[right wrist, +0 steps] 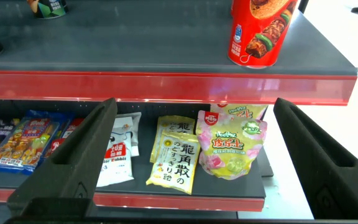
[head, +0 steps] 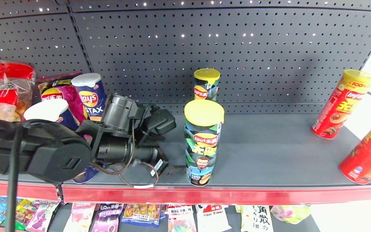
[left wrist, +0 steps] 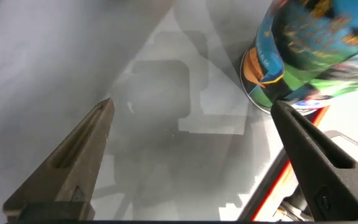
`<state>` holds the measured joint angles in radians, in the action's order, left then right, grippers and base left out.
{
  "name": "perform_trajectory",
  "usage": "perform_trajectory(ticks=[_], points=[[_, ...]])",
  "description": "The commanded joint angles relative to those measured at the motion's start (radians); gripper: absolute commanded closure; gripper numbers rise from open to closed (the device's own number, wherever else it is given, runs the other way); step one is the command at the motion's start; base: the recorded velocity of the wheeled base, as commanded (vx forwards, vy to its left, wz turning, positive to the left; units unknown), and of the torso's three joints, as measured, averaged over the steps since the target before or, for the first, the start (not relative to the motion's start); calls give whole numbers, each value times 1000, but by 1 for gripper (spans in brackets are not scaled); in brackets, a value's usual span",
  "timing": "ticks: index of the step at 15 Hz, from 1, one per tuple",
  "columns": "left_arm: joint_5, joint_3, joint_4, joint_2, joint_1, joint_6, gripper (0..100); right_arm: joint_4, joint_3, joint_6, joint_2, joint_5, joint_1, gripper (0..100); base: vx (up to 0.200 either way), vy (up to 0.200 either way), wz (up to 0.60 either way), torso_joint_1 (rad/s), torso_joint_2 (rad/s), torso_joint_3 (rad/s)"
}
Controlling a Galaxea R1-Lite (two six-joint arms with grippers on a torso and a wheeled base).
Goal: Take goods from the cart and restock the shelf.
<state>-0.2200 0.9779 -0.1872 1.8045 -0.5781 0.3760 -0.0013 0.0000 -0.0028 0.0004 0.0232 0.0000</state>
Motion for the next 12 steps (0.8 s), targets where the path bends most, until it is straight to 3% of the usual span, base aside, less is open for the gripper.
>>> perform_trajectory(ticks=[1,6,8,10,11,12], points=[[-1,-22,0,-83,20,0,0,0,0,0,0,0,0,0,0,0,0,0,0,0],[2,-123,2,-320,67,-9,0,0,0,0,0,0,0,0,0,0,0,0,0,0],[60,-127,0,-462,81,-15,0,0,0,0,0,0,0,0,0,0,0,0,0,0],[71,-120,0,-553,109,-38,0,0,0,0,0,0,0,0,0,0,0,0,0,0],[73,-110,2,-651,127,-100,0,0,0,0,0,0,0,0,0,0,0,0,0,0],[76,-108,3,-729,146,-138,0,0,0,0,0,1,0,0,0,0,0,0,0,0]])
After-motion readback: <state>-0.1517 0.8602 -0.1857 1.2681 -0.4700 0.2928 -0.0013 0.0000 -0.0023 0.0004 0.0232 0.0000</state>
